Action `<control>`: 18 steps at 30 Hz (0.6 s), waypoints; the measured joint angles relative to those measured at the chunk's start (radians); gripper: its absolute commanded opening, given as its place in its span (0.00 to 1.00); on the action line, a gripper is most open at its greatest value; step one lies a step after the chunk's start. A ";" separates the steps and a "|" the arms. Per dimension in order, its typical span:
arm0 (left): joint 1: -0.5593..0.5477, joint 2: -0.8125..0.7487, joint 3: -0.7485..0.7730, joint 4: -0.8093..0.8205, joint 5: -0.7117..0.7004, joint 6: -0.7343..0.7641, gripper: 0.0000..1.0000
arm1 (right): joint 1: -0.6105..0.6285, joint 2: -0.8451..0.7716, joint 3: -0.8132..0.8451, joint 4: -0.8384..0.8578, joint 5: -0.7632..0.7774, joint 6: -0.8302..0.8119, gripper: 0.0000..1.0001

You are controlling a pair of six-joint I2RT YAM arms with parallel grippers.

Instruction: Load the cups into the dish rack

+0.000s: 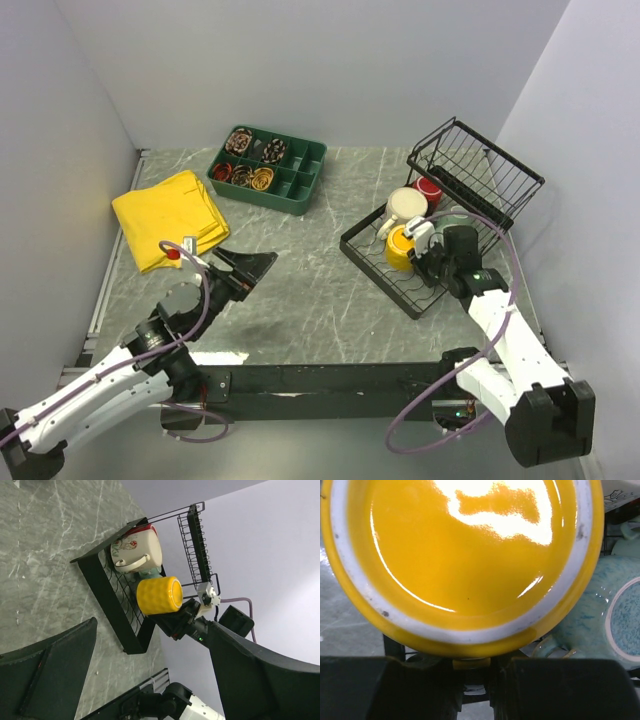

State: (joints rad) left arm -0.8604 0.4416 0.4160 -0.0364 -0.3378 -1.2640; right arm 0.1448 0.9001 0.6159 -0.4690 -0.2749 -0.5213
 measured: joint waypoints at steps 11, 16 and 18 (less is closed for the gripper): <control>0.000 -0.038 -0.003 -0.020 -0.002 0.000 0.96 | -0.002 0.150 -0.022 0.101 0.031 -0.021 0.00; 0.000 -0.063 -0.005 -0.045 -0.007 0.000 0.96 | 0.003 0.208 -0.023 0.135 0.032 -0.025 0.00; 0.000 -0.071 -0.009 -0.050 -0.011 -0.001 0.96 | 0.005 0.221 -0.029 0.149 0.032 -0.027 0.00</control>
State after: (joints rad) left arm -0.8604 0.3706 0.4072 -0.0868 -0.3489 -1.2648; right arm 0.1493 1.1210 0.5865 -0.3202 -0.2428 -0.5488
